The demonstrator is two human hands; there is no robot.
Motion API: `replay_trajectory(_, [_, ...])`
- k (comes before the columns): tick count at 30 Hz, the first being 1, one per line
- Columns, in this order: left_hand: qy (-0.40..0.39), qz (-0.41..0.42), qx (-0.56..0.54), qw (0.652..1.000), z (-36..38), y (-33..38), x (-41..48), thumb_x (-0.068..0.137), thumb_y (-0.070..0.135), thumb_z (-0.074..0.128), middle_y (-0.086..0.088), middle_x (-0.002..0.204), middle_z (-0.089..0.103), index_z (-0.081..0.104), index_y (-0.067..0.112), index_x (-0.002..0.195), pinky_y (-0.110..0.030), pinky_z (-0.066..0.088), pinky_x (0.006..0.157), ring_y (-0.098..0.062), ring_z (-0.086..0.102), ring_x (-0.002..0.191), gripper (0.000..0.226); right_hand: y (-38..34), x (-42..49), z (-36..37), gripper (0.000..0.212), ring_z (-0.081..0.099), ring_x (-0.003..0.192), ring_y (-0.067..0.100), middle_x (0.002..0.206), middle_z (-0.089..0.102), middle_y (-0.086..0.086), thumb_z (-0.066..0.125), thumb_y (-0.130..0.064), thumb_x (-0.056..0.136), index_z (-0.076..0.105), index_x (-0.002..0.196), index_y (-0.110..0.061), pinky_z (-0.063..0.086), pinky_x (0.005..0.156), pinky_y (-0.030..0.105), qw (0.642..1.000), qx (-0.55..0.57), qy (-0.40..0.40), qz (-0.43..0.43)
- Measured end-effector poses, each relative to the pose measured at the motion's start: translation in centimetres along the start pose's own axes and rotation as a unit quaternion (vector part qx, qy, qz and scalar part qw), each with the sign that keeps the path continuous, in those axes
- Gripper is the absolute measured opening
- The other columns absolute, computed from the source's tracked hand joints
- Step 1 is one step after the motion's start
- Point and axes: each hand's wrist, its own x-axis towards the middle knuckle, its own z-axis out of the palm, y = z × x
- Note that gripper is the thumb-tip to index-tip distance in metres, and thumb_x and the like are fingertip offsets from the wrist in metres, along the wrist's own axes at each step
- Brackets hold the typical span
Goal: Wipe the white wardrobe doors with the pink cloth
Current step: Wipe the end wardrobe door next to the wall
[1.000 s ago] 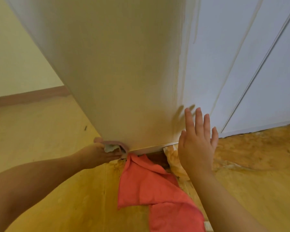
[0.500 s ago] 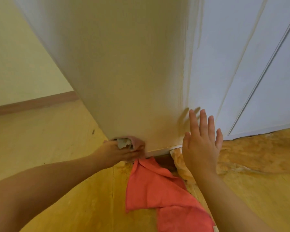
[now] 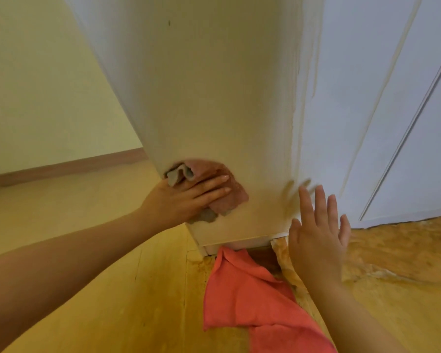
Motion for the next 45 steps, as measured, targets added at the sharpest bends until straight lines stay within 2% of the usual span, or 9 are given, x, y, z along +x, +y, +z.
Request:
replay_trajectory(3, [-0.019,0.036,0.001,0.999,0.6,1.7,-1.0,0.089,0.013,0.032,-0.001,0.149,0.026,0.03,0.022,0.142,-0.045,0.016,0.111,-0.026,0.025,0.136,0.053,-2.1,0.5,-0.1,0.057,0.033,0.135,0.03,0.147,0.036,0.009,0.029,-0.025,0.087,0.025,0.144,-0.025,0.028,0.104,0.052,1.0,0.025,-0.007,0.007])
replay_trajectory(8, [-0.026,0.065,-0.017,0.997,1.7,3.7,-1.3,0.079,0.006,0.032,-0.003,0.16,0.001,0.035,0.025,0.137,-0.042,-0.001,0.116,-0.026,0.009,0.144,0.061,-2.1,1.3,-1.2,0.059,0.034,0.134,0.03,0.147,0.037,0.01,0.036,-0.021,0.086,0.026,0.144,-0.023,0.029,0.102,0.054,0.997,0.054,-0.02,0.042])
replay_trajectory(13, [0.049,-0.082,-0.06,0.994,-1.3,1.0,4.7,0.089,0.018,0.041,0.001,0.152,0.026,0.038,0.029,0.138,-0.041,0.037,0.096,-0.024,0.037,0.127,0.05,0.3,2.6,-3.1,0.066,0.006,0.144,0.021,0.157,0.009,0.001,0.042,-0.017,0.095,0.002,0.145,-0.032,0.006,0.113,0.045,0.987,0.065,-0.077,0.123])
replay_trajectory(18, [0.047,-0.086,-0.089,0.991,-1.4,1.3,6.3,0.087,0.016,0.04,-0.001,0.159,0.01,0.025,0.026,0.146,-0.042,0.053,0.084,-0.027,0.048,0.123,0.062,-0.2,4.0,-4.6,0.064,-0.001,0.145,0.019,0.157,0.001,-0.002,0.038,-0.02,0.096,0.0,0.146,-0.032,0.001,0.114,0.041,0.982,0.092,-0.063,0.149])
replay_trajectory(25, [0.144,-0.154,0.005,0.978,-6.1,-5.0,15.3,0.099,0.032,0.04,-0.01,0.147,0.033,0.042,0.018,0.141,-0.043,0.032,0.106,-0.031,0.033,0.133,0.044,-0.9,7.1,-5.6,0.064,0.0,0.145,0.018,0.157,0.001,-0.001,0.037,-0.02,0.096,-0.005,0.142,-0.034,0.002,0.113,0.041,0.972,0.163,-0.011,0.167])
replay_trajectory(29, [0.149,-0.337,0.038,0.929,-5.5,-3.2,15.5,0.096,0.036,0.039,-0.015,0.152,0.025,0.033,0.014,0.144,-0.046,0.008,0.115,-0.034,0.02,0.137,0.054,-0.7,7.3,-5.0,0.065,0.004,0.144,0.02,0.157,0.006,0.0,0.04,-0.02,0.094,0.002,0.145,-0.03,0.007,0.113,0.044,0.97,0.172,0.004,0.169])
replay_trajectory(34, [0.063,-0.154,0.0,0.986,-4.6,-2.1,12.5,0.1,0.037,0.033,-0.013,0.153,0.025,0.035,0.016,0.142,-0.04,0.041,0.094,-0.03,0.042,0.126,0.047,-1.4,8.9,-5.3,0.059,0.038,0.132,0.035,0.145,0.038,0.015,0.043,-0.019,0.086,0.031,0.144,-0.016,0.033,0.098,0.057,0.959,0.196,0.1,0.178])
replay_trajectory(40, [0.177,-0.301,0.072,0.934,-8.8,-9.0,20.2,0.096,0.038,0.038,-0.011,0.149,0.023,0.034,0.012,0.143,-0.05,0.013,0.112,-0.035,0.025,0.136,0.054,-2.3,10.9,-5.7,0.058,0.032,0.135,0.033,0.148,0.034,0.014,0.045,-0.019,0.089,0.03,0.144,-0.014,0.029,0.101,0.056,0.949,0.223,0.141,0.173])
replay_trajectory(45, [0.089,-0.071,0.058,0.992,-7.5,-6.4,15.9,0.094,0.038,0.041,-0.006,0.152,0.023,0.035,0.016,0.141,-0.041,0.033,0.1,-0.026,0.033,0.133,0.052,-2.7,11.0,-7.0,0.057,0.033,0.135,0.032,0.148,0.035,0.012,0.045,-0.022,0.089,0.03,0.144,-0.019,0.029,0.101,0.055,0.952,0.228,0.14,0.146])
